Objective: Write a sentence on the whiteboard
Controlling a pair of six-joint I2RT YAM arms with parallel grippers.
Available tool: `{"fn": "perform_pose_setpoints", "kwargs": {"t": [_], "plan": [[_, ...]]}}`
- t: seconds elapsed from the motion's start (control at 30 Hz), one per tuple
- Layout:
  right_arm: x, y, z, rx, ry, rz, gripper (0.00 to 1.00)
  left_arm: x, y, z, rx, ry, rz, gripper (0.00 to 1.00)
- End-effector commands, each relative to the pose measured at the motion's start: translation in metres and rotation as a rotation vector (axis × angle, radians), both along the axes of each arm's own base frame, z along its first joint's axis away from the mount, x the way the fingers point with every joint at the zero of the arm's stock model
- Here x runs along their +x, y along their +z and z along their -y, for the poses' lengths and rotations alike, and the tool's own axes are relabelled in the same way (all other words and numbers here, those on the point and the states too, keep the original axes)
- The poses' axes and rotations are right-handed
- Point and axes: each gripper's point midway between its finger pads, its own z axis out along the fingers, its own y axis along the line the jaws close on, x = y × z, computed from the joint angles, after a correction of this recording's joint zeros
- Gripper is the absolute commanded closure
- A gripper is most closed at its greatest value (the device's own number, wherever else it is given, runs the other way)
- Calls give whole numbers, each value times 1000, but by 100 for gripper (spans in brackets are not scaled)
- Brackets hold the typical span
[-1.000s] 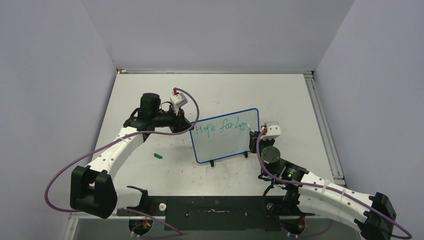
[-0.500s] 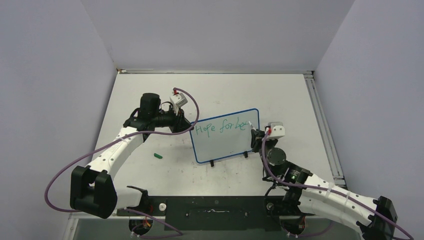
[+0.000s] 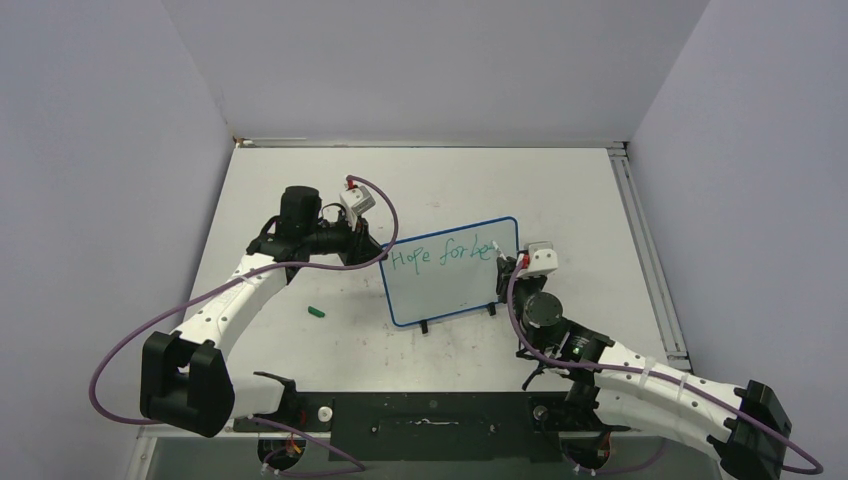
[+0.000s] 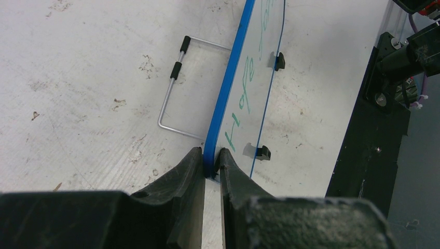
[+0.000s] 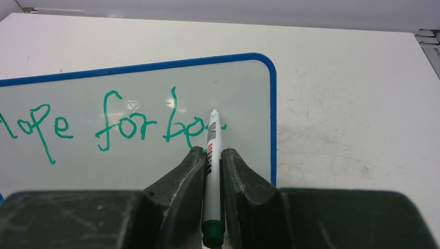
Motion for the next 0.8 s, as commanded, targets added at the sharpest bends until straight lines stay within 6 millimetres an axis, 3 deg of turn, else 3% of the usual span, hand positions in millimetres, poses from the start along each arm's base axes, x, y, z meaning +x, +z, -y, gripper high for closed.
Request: {"fn": "perform_pose_setpoints", "kwargs": {"t": [0.0,0.5,0.63,0.77], "plan": [[-2,2,1,35,-15,-8,95,0,-11,-6,55,13,-15,100],[-13,-38,6,30,-44,-138,95,0,-12,-6,55,13,-17,100],[-13,-34,13,24,-78,-123,95,0,-11,-5,54,12,-18,100],[-10,-18,17,28,-97,-77,95,1,-12,-6,56,14,-20,100]]}}
